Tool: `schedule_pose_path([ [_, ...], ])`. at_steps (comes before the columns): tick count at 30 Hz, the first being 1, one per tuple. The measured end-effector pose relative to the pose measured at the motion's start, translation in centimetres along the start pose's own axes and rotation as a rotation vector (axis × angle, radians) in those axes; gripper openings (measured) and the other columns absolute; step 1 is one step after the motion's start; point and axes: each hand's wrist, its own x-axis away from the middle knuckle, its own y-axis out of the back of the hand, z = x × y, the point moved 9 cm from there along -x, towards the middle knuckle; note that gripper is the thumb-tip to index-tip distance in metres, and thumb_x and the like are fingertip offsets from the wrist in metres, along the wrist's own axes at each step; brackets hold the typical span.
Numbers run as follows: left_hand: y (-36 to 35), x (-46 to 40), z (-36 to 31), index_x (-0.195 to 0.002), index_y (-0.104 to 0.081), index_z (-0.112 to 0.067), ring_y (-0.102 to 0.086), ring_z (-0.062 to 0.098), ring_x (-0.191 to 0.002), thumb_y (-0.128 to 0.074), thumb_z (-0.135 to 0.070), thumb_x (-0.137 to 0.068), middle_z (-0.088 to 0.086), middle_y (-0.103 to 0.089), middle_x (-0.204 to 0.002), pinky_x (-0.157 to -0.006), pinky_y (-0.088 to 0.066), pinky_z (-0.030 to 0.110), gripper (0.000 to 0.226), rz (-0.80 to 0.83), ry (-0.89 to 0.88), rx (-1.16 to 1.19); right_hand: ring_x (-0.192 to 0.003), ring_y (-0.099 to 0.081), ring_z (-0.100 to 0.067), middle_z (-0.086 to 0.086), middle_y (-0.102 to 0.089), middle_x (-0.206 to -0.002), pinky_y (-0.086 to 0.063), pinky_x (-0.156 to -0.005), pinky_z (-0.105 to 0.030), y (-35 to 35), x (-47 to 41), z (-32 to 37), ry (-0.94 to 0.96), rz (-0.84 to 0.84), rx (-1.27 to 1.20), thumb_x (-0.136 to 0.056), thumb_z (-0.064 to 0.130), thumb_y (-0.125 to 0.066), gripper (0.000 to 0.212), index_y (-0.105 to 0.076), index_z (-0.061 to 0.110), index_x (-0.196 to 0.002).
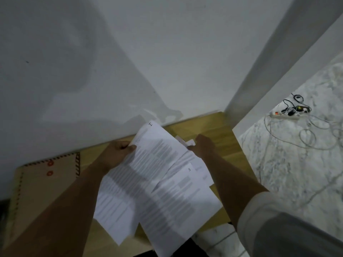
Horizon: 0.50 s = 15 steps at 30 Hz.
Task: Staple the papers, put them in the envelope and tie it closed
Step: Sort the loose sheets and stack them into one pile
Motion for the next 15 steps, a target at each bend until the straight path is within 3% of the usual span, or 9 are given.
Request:
schedule_pose_path([
  [3, 0.2, 0.0, 0.5, -0.089, -0.083, -0.022, -0.075, 0.025, -0.081, -0.069, -0.024, -0.098, 0.01, -0.081, -0.091, -0.084, -0.059, 0.041, 0.017, -0.011, 0.023, 0.004, -0.114, -0.058, -0.028, -0.009, -0.059, -0.124, -0.045, -0.081, -0.035, -1.0, -0.1, -0.9, -0.086, -0.048, 0.037, -0.074, 0.056, -0.082, 0.076, -0.051, 0.013, -0.128],
  [8, 0.6, 0.5, 0.3, -0.095, -0.082, -0.018, -0.073, 0.018, -0.077, -0.066, -0.025, -0.1, 0.008, -0.08, -0.092, -0.076, -0.056, 0.031, 0.018, -0.023, 0.027, -0.021, -0.098, -0.066, -0.025, -0.005, -0.067, -0.11, -0.042, -0.067, -0.03, -1.4, 0.1, -2.1, -0.155, -0.073, -0.005, -0.07, 0.05, -0.086, 0.057, -0.066, 0.019, -0.113],
  [11, 0.9, 0.7, 0.2, -0.092, -0.082, -0.023, -0.076, 0.014, -0.076, -0.066, -0.025, -0.1, 0.0, -0.081, -0.085, -0.075, -0.057, 0.029, 0.018, -0.029, 0.021, -0.018, -0.096, -0.067, -0.024, -0.002, -0.068, -0.107, -0.042, -0.067, -0.03, -1.4, 0.4, -2.2, -0.186, -0.075, -0.066, -0.07, 0.046, -0.087, 0.05, -0.068, 0.021, -0.108],
  [15, 1.3, 1.5, 0.3, -0.088, -0.08, -0.023, -0.074, 0.007, -0.069, -0.065, -0.024, -0.1, -0.005, -0.08, -0.079, -0.063, -0.054, 0.02, 0.019, -0.032, 0.014, -0.022, -0.092, -0.062, -0.023, 0.003, -0.067, -0.101, -0.035, -0.076, -0.034, -1.6, 0.8, -2.4, -0.18, -0.114, -0.138, -0.08, 0.031, -0.078, 0.033, -0.058, 0.024, -0.105],
])
